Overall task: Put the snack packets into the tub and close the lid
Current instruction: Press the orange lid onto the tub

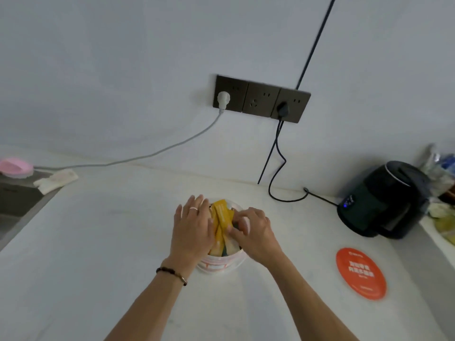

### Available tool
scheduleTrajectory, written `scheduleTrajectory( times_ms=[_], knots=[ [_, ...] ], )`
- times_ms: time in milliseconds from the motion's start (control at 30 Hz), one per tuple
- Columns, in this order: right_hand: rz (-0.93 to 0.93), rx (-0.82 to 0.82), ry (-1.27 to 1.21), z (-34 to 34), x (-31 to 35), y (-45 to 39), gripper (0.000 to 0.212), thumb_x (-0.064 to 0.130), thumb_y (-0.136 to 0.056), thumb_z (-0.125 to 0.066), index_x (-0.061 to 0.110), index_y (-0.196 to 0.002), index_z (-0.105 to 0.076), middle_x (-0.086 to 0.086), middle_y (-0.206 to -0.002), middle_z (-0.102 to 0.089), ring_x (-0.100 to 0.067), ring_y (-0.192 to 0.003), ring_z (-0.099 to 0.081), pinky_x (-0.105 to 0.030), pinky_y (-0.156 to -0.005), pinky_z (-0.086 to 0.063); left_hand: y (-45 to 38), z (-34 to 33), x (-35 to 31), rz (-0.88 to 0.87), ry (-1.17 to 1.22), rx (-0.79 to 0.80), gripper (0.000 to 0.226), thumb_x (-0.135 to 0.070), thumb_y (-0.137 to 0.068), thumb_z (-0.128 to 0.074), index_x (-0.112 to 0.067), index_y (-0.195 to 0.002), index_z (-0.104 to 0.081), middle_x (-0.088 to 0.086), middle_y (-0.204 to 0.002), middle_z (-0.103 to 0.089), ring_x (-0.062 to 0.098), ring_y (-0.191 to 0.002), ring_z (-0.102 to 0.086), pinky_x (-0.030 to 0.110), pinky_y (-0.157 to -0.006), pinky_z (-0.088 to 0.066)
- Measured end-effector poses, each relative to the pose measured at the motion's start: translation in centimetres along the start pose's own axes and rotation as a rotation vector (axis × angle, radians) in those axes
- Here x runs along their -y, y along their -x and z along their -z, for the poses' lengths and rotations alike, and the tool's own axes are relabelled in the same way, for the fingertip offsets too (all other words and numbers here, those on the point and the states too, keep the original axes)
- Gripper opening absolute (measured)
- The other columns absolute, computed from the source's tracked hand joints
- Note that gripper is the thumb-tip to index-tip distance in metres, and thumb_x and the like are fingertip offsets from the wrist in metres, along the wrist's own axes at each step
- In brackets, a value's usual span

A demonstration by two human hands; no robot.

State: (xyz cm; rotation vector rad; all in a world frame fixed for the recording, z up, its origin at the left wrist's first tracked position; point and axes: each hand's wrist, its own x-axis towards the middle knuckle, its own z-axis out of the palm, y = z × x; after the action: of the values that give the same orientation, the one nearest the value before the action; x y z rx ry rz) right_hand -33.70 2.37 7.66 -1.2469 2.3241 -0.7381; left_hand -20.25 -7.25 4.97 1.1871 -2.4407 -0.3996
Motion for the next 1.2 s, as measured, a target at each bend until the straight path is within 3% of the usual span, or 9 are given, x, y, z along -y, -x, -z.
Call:
scheduleTrajectory(
  times_ms=[100,200,333,533,767,933,1033,1100,1200],
  knots=[
    [-0.046,-0.204,-0.127,2.2,-3.6,1.9,0.037,0.037,-0.087,-0.062,0.021,-0.120,-0.055,0.002,-0.128,-0.049,-0.016,-0.121,-0.046,-0.023,-0.093,-0.035,0.8,-0.1,-3.6,-0.102,0.067,-0.203,0.040,-0.025,-0.086,-0.036,-0.011,-0.115,-0.061,0.010,-0.123,-0.061,0.031,-0.124,-0.050,0.049,-0.105,-0.038],
    [-0.203,-0.219,-0.112,4.3,-9.8,4.0,0.029,0.033,-0.088,-0.062,0.020,-0.114,-0.060,-0.002,-0.123,-0.053,-0.019,-0.117,-0.052,-0.025,-0.090,-0.039,1.9,-1.6,-8.4,-0.255,0.186,-0.269,0.028,-0.020,-0.087,-0.041,-0.012,-0.100,-0.065,0.007,-0.108,-0.064,0.027,-0.110,-0.057,0.041,-0.094,-0.043],
    [-0.450,-0.212,-0.052,7.9,-19.3,6.6,0.040,0.029,-0.084,-0.068,0.014,-0.120,-0.057,-0.012,-0.128,-0.054,-0.030,-0.119,-0.051,-0.035,-0.095,-0.042,3.2,-7.0,-14.6,-0.344,0.245,-0.017,0.029,-0.019,-0.087,-0.042,-0.014,-0.108,-0.062,0.004,-0.107,-0.063,0.022,-0.101,-0.059,0.036,-0.084,-0.049],
    [-0.702,-0.180,0.048,12.8,-29.2,6.4,0.080,0.041,-0.075,-0.072,0.012,-0.138,-0.032,-0.017,-0.139,-0.041,-0.038,-0.128,-0.036,-0.050,-0.103,-0.039,3.9,-15.5,-22.2,-0.236,0.211,0.421,0.040,-0.021,-0.094,-0.038,-0.018,-0.134,-0.046,0.002,-0.129,-0.054,0.020,-0.118,-0.050,0.034,-0.098,-0.044],
    [-0.669,0.022,0.246,14.4,-34.2,2.6,0.109,0.050,-0.064,-0.081,0.018,-0.144,-0.014,-0.014,-0.142,-0.036,-0.035,-0.131,-0.036,-0.052,-0.102,-0.039,3.7,-19.4,-26.7,-0.082,0.176,0.560,0.045,-0.023,-0.096,-0.040,-0.016,-0.140,-0.039,0.004,-0.136,-0.051,0.020,-0.123,-0.050,0.033,-0.102,-0.043],
    [-0.702,0.071,0.216,14.5,-34.7,1.1,0.087,0.050,-0.066,-0.079,0.015,-0.133,-0.034,-0.013,-0.133,-0.045,-0.033,-0.122,-0.045,-0.046,-0.098,-0.043,3.7,-20.0,-26.9,0.001,0.180,0.571,0.044,-0.024,-0.096,-0.042,-0.015,-0.138,-0.039,0.005,-0.134,-0.052,0.020,-0.123,-0.048,0.034,-0.103,-0.042],
    [-0.612,-0.025,-0.162,14.2,-34.1,1.0,0.048,0.031,-0.084,-0.068,0.016,-0.124,-0.047,-0.014,-0.126,-0.053,-0.030,-0.105,-0.059,-0.043,-0.083,-0.055,3.6,-19.8,-26.7,0.087,0.237,0.541,0.044,-0.029,-0.096,-0.044,-0.018,-0.137,-0.037,0.006,-0.134,-0.050,0.020,-0.119,-0.051,0.035,-0.102,-0.045],
    [-0.526,-0.129,-0.450,14.4,-32.5,1.2,0.017,0.025,-0.096,-0.052,0.016,-0.109,-0.054,-0.013,-0.116,-0.061,-0.025,-0.092,-0.063,-0.035,-0.066,-0.054,3.3,-19.2,-26.4,0.148,0.246,0.471,0.052,-0.035,-0.095,-0.045,-0.018,-0.142,-0.029,0.005,-0.139,-0.046,0.021,-0.123,-0.050,0.037,-0.104,-0.044],
    [-0.428,-0.183,-0.684,14.2,-28.5,1.3,0.015,0.027,-0.099,-0.046,0.016,-0.103,-0.056,-0.010,-0.103,-0.066,-0.023,-0.086,-0.065,-0.030,-0.059,-0.050,2.4,-16.2,-25.3,0.169,0.256,0.272,0.057,-0.039,-0.094,-0.045,-0.018,-0.143,-0.026,0.006,-0.138,-0.047,0.023,-0.118,-0.055,0.036,-0.097,-0.047]
  ],
)
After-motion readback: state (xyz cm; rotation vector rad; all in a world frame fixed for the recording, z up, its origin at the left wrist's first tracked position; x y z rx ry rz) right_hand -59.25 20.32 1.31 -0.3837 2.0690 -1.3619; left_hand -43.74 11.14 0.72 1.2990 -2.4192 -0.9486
